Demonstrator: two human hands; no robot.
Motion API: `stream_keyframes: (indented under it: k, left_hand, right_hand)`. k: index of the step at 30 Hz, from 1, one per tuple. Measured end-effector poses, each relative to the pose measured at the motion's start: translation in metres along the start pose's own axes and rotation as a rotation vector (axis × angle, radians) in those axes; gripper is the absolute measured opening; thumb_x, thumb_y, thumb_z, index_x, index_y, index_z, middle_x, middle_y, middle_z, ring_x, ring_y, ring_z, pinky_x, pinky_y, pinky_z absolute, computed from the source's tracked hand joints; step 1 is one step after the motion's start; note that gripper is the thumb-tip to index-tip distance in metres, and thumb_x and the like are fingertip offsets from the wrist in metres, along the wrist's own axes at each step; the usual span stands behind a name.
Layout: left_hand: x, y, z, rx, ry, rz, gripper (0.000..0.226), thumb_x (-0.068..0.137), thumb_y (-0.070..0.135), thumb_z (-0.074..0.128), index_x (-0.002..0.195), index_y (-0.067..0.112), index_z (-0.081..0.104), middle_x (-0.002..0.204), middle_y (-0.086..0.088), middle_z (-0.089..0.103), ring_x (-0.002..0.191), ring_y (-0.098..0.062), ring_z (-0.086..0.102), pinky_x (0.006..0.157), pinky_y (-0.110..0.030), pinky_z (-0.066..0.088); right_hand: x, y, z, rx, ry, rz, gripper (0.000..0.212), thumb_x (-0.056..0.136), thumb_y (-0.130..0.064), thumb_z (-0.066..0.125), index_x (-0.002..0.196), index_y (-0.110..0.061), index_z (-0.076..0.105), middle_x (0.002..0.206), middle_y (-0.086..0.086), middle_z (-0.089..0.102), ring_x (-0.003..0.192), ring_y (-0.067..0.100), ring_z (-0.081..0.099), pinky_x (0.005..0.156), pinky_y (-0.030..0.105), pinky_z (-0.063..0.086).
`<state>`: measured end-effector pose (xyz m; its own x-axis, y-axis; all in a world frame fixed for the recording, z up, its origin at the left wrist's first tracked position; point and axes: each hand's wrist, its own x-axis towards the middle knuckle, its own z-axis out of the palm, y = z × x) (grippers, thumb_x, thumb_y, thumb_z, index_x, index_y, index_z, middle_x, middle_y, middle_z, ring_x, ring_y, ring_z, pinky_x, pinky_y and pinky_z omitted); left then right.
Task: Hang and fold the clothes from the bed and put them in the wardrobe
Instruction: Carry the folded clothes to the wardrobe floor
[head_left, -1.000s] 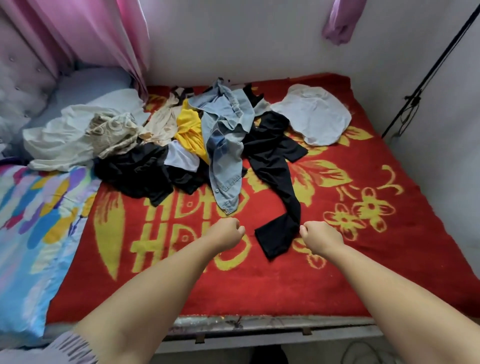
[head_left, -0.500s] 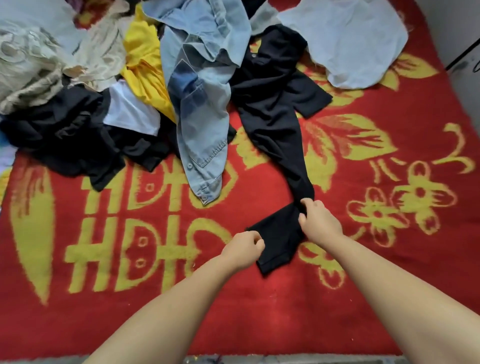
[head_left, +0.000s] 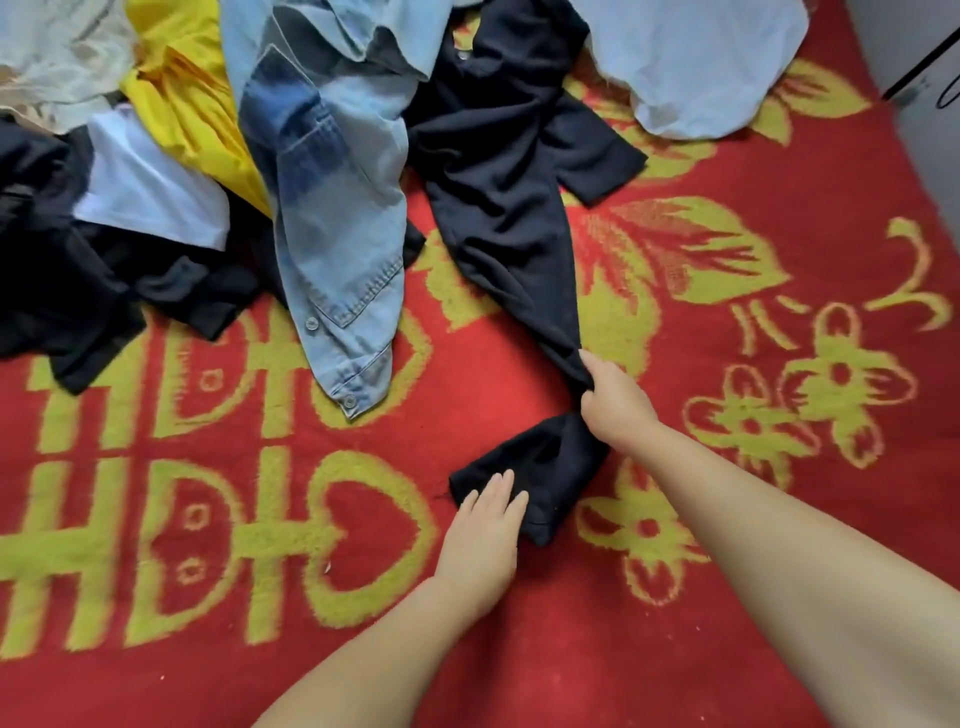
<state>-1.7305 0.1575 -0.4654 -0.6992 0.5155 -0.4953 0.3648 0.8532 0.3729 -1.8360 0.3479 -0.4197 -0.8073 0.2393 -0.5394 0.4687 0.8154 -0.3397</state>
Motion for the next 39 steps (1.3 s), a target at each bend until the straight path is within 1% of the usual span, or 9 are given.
stream_keyframes:
  k: [4, 8, 11, 20, 25, 28, 31, 34, 39]
  left_hand:
    - [0.004, 0.001, -0.087, -0.754, 0.108, -0.332, 0.035, 0.089, 0.003, 0.041, 0.110, 0.011, 0.067, 0.115, -0.008, 0.067, 0.110, -0.021, 0.058, 0.091, -0.025, 0.040]
    - [-0.022, 0.001, -0.179, -1.616, 0.049, -0.560, 0.031, 0.098, 0.023, 0.031, 0.115, 0.008, 0.052, 0.098, -0.017, 0.067, 0.085, -0.030, 0.066, 0.067, -0.029, 0.050]
    - [-0.048, 0.002, -0.238, -1.794, 0.008, -0.513, 0.050, 0.100, 0.046, 0.031, 0.132, 0.010, 0.043, 0.104, -0.013, 0.064, 0.091, -0.024, 0.064, 0.074, -0.037, 0.052]
    - [-0.113, -0.003, -0.339, -1.459, 0.207, -0.635, 0.028, 0.094, 0.020, 0.057, 0.115, 0.000, 0.058, 0.097, -0.014, 0.067, 0.077, -0.027, 0.063, 0.065, -0.032, 0.051]
    - [-0.162, -0.008, -0.358, -1.135, 0.293, -0.281, 0.014, 0.090, 0.009, 0.053, 0.096, 0.011, 0.065, 0.090, -0.011, 0.068, 0.079, -0.023, 0.065, 0.072, -0.030, 0.051]
    - [-0.195, 0.002, -0.385, -0.829, 0.101, -0.034, 0.017, 0.086, 0.016, 0.055, 0.098, 0.010, 0.066, 0.096, -0.012, 0.071, 0.088, -0.024, 0.068, 0.081, -0.033, 0.053]
    - [-0.231, 0.016, -0.414, -0.665, -0.029, 0.074, 0.016, 0.081, 0.016, 0.055, 0.068, 0.023, 0.063, 0.061, 0.002, 0.058, 0.055, -0.016, 0.056, 0.051, -0.022, 0.044]
    - [-0.260, 0.027, -0.443, -0.564, -0.073, 0.146, 0.022, 0.075, 0.019, 0.055, 0.060, 0.033, 0.064, 0.055, 0.007, 0.052, 0.049, -0.013, 0.050, 0.048, -0.021, 0.039]
    - [-0.284, 0.031, -0.490, -0.459, -0.091, 0.194, 0.013, 0.069, 0.028, 0.058, 0.061, 0.035, 0.066, 0.057, 0.013, 0.060, 0.053, -0.007, 0.059, 0.050, -0.020, 0.044]
  right_hand:
    - [-0.044, -0.025, -0.026, 0.236, -0.031, -0.153, 0.062, 0.091, 0.005, 0.032, 0.147, -0.021, 0.037, 0.147, 0.003, 0.043, 0.135, 0.022, 0.039, 0.111, 0.035, 0.032]
    - [-0.106, -0.073, -0.057, 0.421, -0.062, -0.271, 0.059, 0.090, 0.009, 0.034, 0.142, -0.017, 0.046, 0.144, -0.002, 0.048, 0.134, 0.012, 0.040, 0.108, 0.018, 0.028]
    - [-0.154, -0.110, -0.080, 0.439, -0.081, -0.387, 0.058, 0.088, 0.013, 0.037, 0.139, -0.012, 0.049, 0.139, -0.001, 0.050, 0.129, 0.006, 0.041, 0.096, 0.000, 0.023]
    - [-0.271, -0.165, -0.117, 0.260, -0.427, -0.648, 0.049, 0.096, -0.001, 0.043, 0.137, -0.027, 0.053, 0.132, -0.021, 0.051, 0.120, -0.011, 0.043, 0.094, -0.002, 0.027]
    - [-0.282, -0.162, -0.138, -0.015, -0.651, -0.575, 0.055, 0.091, -0.014, 0.051, 0.141, -0.036, 0.044, 0.136, -0.020, 0.049, 0.117, -0.004, 0.048, 0.085, 0.001, 0.035]
    - [-0.262, -0.165, -0.155, 0.045, -0.317, -0.413, 0.046, 0.091, -0.008, 0.049, 0.136, -0.016, 0.053, 0.137, 0.000, 0.055, 0.120, 0.010, 0.053, 0.088, 0.010, 0.037]
    - [-0.246, -0.180, -0.173, 0.022, 0.120, -0.315, 0.054, 0.091, -0.011, 0.054, 0.143, -0.013, 0.038, 0.138, 0.015, 0.048, 0.121, 0.029, 0.050, 0.097, 0.033, 0.043]
    - [-0.247, -0.212, -0.179, -0.139, 0.052, -0.551, 0.076, 0.088, -0.016, 0.063, 0.152, -0.026, 0.023, 0.153, 0.012, 0.025, 0.135, 0.030, 0.033, 0.106, 0.039, 0.036]
    - [-0.265, -0.249, -0.174, 0.015, -0.172, -0.630, 0.017, 0.090, -0.004, 0.055, 0.107, -0.004, 0.061, 0.095, 0.000, 0.061, 0.083, 0.011, 0.057, 0.073, 0.030, 0.049]
